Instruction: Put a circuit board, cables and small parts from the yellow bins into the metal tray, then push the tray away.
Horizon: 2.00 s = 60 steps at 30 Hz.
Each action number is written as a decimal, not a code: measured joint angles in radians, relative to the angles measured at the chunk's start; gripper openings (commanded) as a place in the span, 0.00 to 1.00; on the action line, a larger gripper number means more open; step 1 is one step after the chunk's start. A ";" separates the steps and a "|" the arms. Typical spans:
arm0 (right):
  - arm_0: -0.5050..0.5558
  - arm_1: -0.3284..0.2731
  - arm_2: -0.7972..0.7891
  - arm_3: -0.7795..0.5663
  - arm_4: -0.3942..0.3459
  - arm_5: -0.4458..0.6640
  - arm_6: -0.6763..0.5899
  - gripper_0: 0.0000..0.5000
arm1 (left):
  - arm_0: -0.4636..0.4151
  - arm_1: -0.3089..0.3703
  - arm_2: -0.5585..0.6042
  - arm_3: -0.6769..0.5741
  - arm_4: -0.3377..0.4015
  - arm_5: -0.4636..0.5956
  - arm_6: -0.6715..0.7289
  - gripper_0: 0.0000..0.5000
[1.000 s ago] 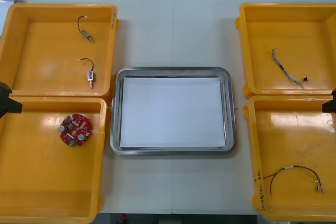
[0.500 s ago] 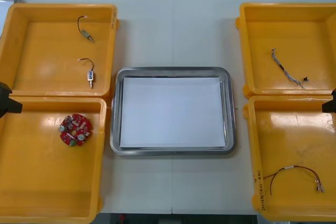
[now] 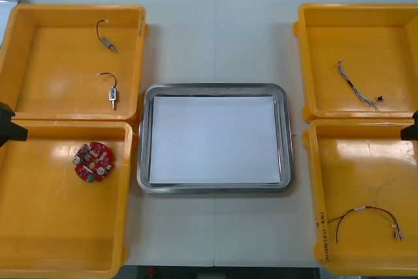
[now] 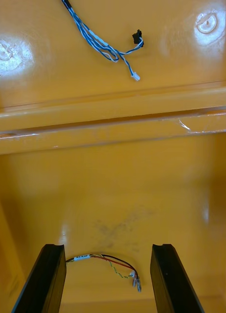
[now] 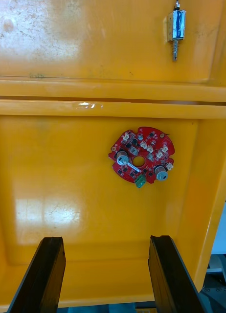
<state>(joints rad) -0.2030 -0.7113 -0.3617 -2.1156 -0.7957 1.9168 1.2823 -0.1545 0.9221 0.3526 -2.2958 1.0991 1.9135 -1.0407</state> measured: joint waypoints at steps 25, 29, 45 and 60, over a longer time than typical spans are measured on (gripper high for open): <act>0.028 0.035 -0.054 -0.002 0.000 0.000 -0.001 1.00 | 0.081 -0.001 -0.011 0.070 0.000 -0.075 -0.243 1.00; 0.066 0.041 -0.057 -0.015 0.000 0.000 -0.001 1.00 | 0.106 -0.001 -0.041 0.070 -0.009 -0.177 -0.268 1.00; 0.135 0.165 -0.063 -0.120 0.004 0.000 -0.209 1.00 | 0.188 -0.001 -0.191 0.075 -0.132 -0.455 -0.268 1.00; 0.264 0.205 -0.007 -0.188 0.026 0.000 -0.526 1.00 | 0.189 -0.001 -0.353 0.176 -0.266 -0.645 -0.268 1.00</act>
<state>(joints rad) 0.0615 -0.5062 -0.3689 -2.3035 -0.7695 1.9168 0.7560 0.0340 0.9215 -0.0001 -2.1202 0.8327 1.2688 -1.3087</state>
